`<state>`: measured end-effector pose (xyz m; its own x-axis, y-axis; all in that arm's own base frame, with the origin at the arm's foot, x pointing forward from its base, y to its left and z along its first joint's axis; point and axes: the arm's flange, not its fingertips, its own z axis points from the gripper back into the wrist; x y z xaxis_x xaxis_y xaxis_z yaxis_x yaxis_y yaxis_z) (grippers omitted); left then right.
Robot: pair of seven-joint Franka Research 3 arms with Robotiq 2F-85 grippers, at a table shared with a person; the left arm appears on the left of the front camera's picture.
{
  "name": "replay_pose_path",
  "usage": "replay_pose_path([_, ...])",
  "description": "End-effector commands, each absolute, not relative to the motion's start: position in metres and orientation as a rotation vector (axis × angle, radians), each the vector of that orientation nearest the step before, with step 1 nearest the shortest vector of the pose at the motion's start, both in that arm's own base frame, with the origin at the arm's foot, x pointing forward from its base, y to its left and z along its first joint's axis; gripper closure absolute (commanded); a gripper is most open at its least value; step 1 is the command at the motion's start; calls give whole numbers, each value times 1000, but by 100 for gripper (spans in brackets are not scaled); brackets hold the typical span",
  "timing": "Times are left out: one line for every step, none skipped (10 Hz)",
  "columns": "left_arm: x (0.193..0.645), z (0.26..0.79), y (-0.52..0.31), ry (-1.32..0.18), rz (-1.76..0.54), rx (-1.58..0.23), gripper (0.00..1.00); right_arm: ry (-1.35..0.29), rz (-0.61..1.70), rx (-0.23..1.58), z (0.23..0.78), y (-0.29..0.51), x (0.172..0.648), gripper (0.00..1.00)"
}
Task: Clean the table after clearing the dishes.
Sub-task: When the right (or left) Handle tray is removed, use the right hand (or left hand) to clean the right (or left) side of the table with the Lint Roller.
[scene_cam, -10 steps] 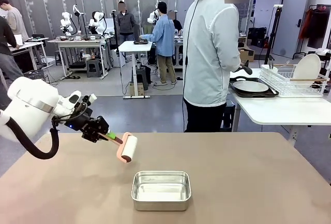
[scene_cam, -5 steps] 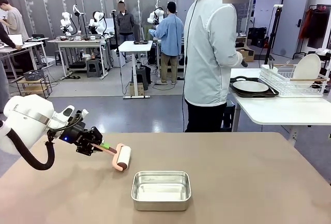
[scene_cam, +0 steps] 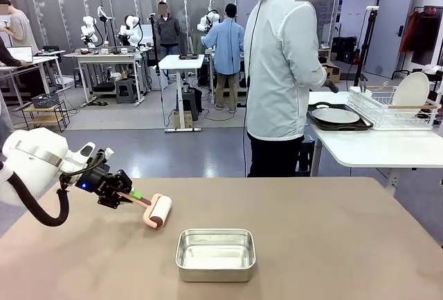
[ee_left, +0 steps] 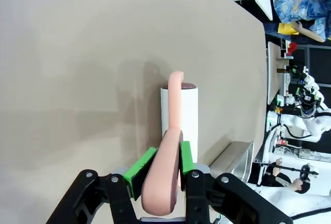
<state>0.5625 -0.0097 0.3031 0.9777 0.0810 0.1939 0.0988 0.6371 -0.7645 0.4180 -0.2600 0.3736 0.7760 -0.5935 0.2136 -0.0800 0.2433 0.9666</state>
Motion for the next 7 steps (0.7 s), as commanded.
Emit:
replay_pose_path([574,278,20,-232,-12,-739,77,-624,-368,1297,376,-258,416,0])
replay_pose_path([570,275,39,-244,-7,-746,77,-624,-368,1297,376,-258,416,0])
replay_pose_path([565,272,56,-262,-1,-732,77,-624,-368,1297,376,-258,416,0])
replay_pose_path([560,269,77,-282,-4,-695,77,-624,-368,1297,376,-258,416,0])
replay_pose_path([555,267,99,-301,19,-681,77,-624,-368,1297,376,-258,416,0])
replay_pose_path([550,265,126,-325,52,-618,77,-624,-368,1297,376,-258,416,0])
replay_pose_path([545,262,148,-339,88,-554,77,-624,-368,1297,376,-258,416,0])
